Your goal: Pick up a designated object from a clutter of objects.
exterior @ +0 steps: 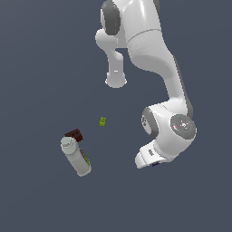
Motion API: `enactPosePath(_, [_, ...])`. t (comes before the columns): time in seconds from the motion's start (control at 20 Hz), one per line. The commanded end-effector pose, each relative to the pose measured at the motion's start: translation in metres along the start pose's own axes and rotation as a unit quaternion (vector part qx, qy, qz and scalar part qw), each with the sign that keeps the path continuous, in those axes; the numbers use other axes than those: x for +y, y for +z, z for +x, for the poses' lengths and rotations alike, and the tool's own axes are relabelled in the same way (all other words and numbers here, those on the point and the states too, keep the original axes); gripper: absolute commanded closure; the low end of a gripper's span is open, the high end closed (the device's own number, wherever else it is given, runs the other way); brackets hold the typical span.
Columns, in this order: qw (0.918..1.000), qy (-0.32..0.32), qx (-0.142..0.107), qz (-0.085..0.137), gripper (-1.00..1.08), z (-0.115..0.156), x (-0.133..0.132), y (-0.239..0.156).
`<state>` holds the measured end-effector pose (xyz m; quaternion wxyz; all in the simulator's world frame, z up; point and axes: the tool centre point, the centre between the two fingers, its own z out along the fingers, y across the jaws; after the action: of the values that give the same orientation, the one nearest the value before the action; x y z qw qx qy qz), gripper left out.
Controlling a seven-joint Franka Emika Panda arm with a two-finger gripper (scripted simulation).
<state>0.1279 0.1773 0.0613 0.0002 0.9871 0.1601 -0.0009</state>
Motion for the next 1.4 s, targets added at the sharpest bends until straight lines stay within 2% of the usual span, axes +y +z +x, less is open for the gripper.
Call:
enactPosePath(0.0, [1.0000, 0.001, 0.001, 0.000, 1.08, -0.011, 0.018, -0.015])
enactPosePath(1.35, [1.0000, 0.000, 0.002, 0.001, 1.08, -0.156, 0.261, -0.214])
